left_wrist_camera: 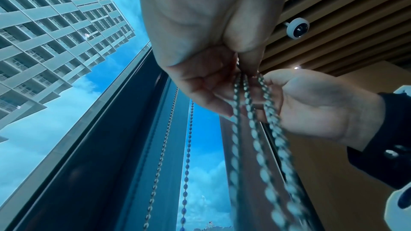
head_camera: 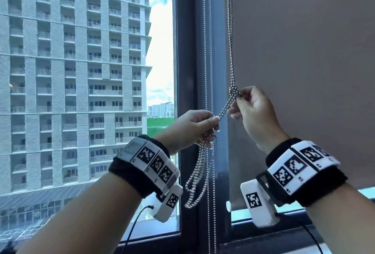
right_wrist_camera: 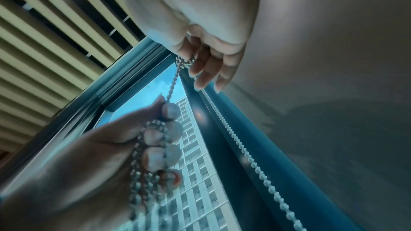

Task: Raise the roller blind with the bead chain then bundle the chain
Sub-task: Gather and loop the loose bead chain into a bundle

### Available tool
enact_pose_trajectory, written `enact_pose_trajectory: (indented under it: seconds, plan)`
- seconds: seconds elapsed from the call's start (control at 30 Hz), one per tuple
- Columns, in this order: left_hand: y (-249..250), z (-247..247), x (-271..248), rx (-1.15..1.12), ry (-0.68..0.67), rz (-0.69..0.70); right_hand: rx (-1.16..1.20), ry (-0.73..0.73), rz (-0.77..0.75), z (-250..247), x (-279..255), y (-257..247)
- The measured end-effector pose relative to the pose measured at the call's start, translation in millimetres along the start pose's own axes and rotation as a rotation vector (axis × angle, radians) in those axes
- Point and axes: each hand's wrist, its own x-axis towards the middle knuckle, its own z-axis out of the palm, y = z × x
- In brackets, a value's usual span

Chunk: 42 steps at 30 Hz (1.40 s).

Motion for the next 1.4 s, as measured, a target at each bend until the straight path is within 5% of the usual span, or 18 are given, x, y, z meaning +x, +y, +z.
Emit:
enact_pose_trajectory:
  seconds: [0.2, 0.43, 0.53, 0.7, 0.83, 0.93, 1.07, 1.27, 1.4]
  plan:
    - [-6, 10, 0, 0.118, -0.153, -0.074, 0.304, -0.158, 0.144, 8, -13, -5]
    - [-11, 7, 2, 0.173, -0.167, -0.075, 0.328, -0.193, 0.170, 11, -24, 2]
    - [-8, 0, 5, 0.344, -0.054, 0.058, 0.331, -0.152, 0.187, 12, -27, 3]
    - [10, -10, 11, 0.816, 0.500, 0.531, 0.165, -0.134, 0.146, 8, -28, 5]
    - [22, -10, 26, 1.230, 0.390, 0.748, 0.064, -0.198, 0.081, 10, -32, 4]
    - [24, -12, 34, 1.253, 0.345, 0.749, 0.118, -0.182, 0.084, 6, -35, 5]
    - [22, -13, 38, 0.992, 0.396, 0.673, 0.138, -0.131, 0.052, -7, -37, 7]
    - [32, -5, 33, 0.014, 0.413, 0.376, -0.112, -0.020, -0.099, -15, -22, 8]
    - [46, 2, 34, -0.547, 0.335, 0.208, -0.094, -0.073, -0.092, -6, -2, -9]
